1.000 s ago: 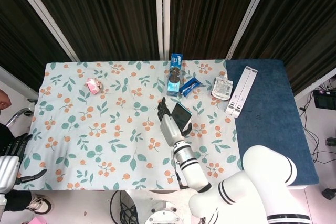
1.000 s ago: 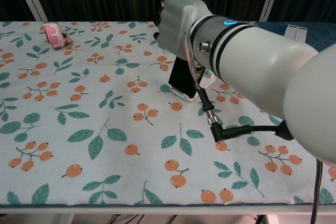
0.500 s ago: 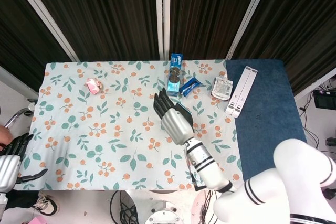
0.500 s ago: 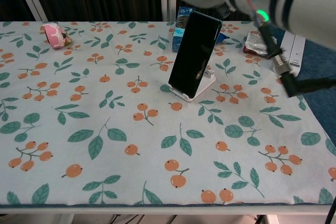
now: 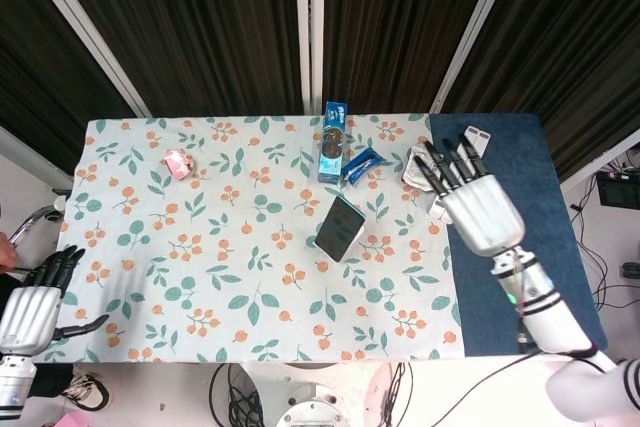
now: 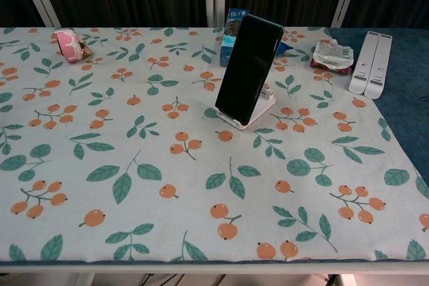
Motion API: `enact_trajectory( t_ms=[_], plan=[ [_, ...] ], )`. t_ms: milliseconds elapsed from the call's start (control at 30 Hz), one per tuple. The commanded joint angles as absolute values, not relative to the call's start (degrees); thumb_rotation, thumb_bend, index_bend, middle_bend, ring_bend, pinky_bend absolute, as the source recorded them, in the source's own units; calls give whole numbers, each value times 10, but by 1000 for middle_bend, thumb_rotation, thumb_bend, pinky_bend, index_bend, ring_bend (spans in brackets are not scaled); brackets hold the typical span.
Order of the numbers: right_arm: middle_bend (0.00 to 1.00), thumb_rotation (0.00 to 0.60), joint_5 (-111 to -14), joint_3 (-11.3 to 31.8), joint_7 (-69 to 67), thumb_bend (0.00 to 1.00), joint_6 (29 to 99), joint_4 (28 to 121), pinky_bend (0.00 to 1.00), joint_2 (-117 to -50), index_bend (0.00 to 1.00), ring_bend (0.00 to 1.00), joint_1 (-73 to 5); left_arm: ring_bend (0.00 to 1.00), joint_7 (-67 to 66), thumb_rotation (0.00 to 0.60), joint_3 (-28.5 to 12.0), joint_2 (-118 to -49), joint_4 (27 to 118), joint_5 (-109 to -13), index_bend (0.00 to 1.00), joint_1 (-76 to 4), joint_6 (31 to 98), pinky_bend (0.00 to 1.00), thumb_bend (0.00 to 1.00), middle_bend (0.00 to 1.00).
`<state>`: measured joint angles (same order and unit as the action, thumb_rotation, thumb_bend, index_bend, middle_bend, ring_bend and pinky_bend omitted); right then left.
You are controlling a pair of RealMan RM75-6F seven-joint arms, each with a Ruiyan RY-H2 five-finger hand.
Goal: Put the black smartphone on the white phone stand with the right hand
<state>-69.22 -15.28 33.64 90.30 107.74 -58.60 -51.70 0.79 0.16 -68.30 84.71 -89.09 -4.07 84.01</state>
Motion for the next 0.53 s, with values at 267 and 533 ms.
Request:
enact_trajectory(
  t_ms=[267,533],
  plan=[
    [0,600,-746,-159,-97,26,952,741,0,-697,0,0,-170,77,-32,396,-6,-686,867,-901,73,-40,868,209,16,50],
    [0,600,-789,-124,-148,26,961,706,0,-718,0,0,-122,77,-51,388,-10,-679,879,-911,73,-44,877,209,16,50]
  ],
)
